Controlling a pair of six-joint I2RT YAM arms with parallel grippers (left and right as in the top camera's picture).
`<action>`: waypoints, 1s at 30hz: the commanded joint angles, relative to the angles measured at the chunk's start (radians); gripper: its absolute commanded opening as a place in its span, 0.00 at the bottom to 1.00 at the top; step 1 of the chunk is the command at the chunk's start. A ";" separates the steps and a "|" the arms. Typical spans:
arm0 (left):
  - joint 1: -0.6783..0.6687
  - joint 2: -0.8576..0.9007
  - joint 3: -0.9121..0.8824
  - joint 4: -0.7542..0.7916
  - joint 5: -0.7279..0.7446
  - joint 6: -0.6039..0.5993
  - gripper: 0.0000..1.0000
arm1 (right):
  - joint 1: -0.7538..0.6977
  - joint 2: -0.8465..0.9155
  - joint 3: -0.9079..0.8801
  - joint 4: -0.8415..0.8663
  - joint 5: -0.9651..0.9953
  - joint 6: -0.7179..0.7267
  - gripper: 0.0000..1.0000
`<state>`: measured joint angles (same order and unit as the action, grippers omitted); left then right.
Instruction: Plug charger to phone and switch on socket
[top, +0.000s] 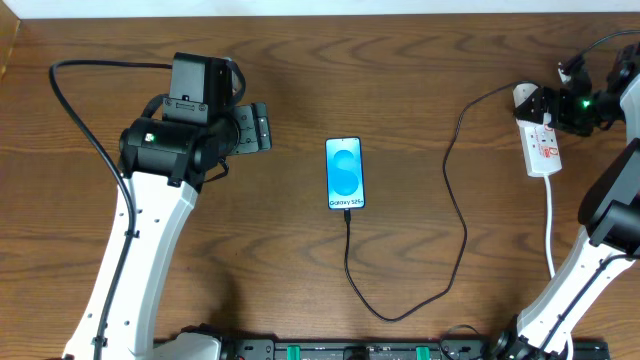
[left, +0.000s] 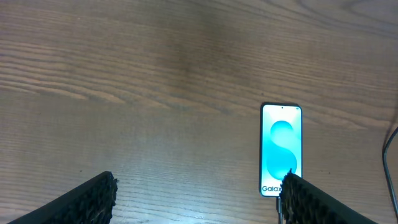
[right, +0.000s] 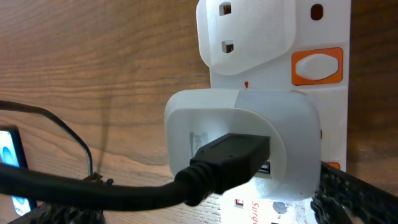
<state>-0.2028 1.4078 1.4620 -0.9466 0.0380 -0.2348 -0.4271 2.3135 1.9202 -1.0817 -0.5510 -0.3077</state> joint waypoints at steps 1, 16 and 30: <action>0.001 -0.003 0.008 -0.006 -0.017 0.010 0.84 | 0.031 0.016 0.002 -0.016 -0.054 0.014 0.99; 0.001 -0.003 0.008 -0.006 -0.017 0.010 0.84 | 0.092 0.016 -0.011 -0.023 -0.066 0.068 0.98; 0.001 -0.003 0.008 -0.006 -0.017 0.010 0.84 | 0.123 0.009 -0.138 0.074 0.023 0.183 0.99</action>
<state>-0.2028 1.4078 1.4620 -0.9470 0.0380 -0.2344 -0.3763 2.2669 1.8366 -0.9825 -0.4389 -0.1810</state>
